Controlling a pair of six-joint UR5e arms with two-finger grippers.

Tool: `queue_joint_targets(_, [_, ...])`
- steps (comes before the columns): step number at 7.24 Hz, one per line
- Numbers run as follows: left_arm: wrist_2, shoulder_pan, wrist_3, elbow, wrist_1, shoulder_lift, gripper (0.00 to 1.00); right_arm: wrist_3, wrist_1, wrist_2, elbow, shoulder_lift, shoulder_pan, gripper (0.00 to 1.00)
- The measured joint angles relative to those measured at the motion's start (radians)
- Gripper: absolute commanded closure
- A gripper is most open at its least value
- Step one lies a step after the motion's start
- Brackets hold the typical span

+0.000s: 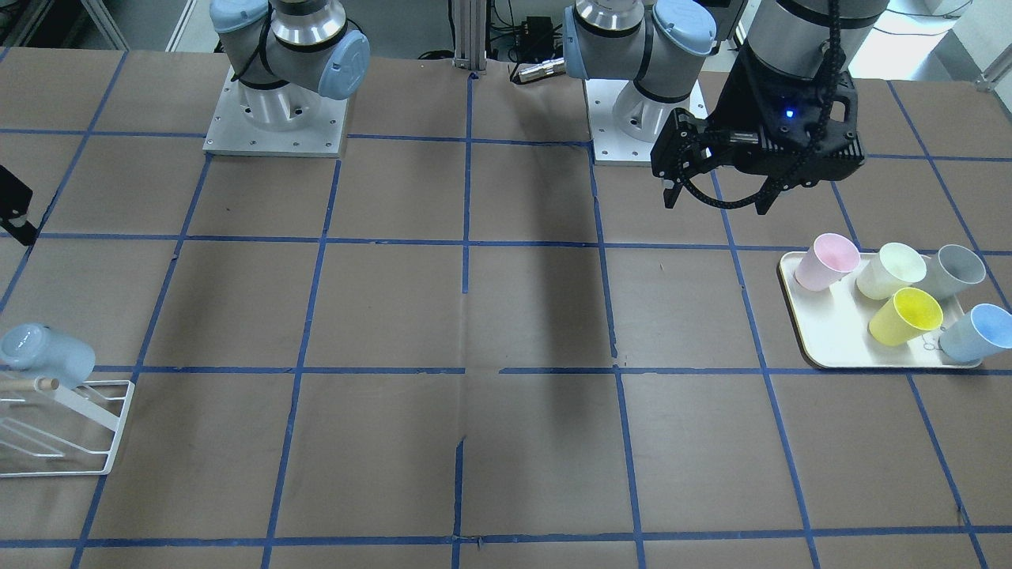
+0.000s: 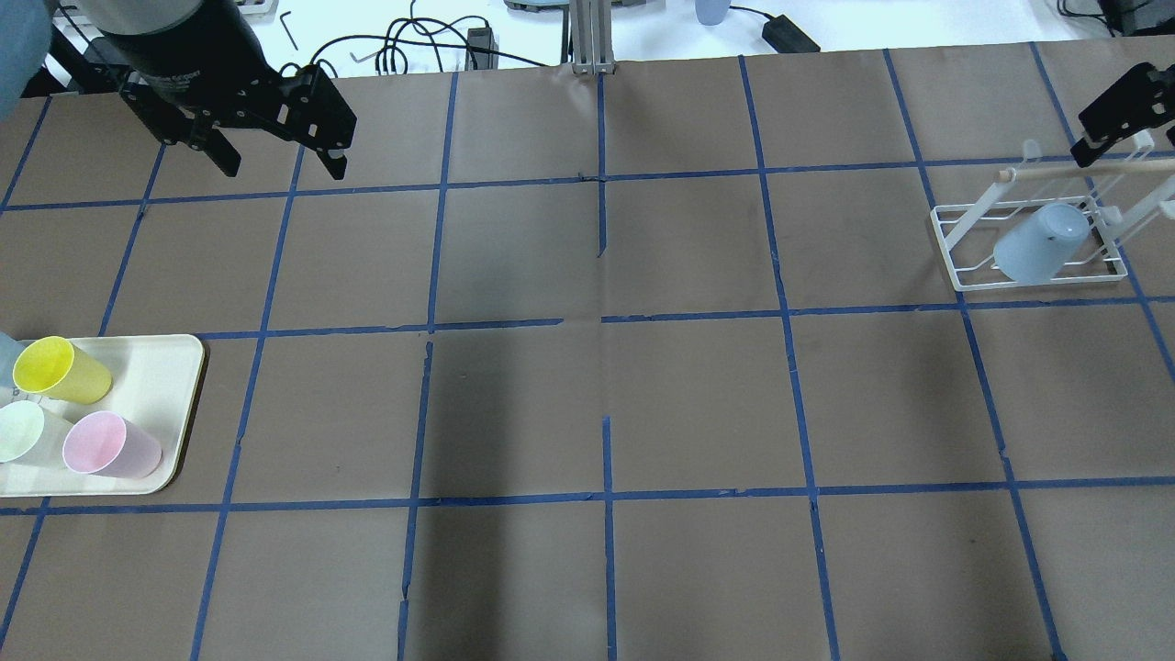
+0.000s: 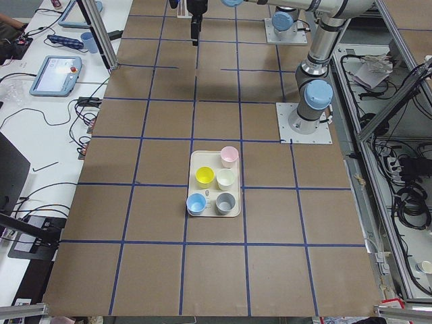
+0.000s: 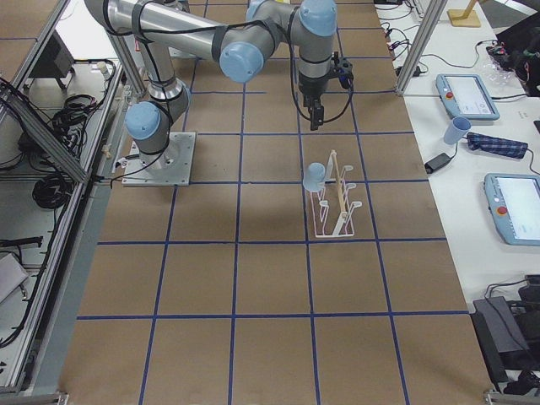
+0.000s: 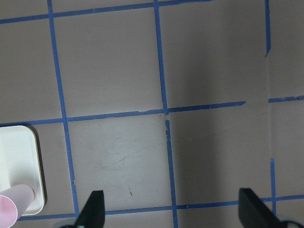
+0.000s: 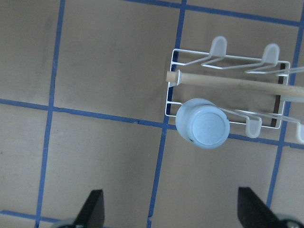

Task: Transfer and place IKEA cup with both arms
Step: 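Lower the right gripper and grasp the light-blue cup on the rack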

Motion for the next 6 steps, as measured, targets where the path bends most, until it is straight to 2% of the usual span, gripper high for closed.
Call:
queue_joint_targets(3, [0.000,0.000,0.000,0.000,0.000,0.000,0.00,-0.023,-0.178,-0.009,0.113,0.070,-0.010,0.00])
queue_joint_targets(6, [0.000,0.001,0.000,0.000,0.000,-0.001,0.00,-0.027,-0.281,-0.012,0.147,0.144,-0.041,0.00])
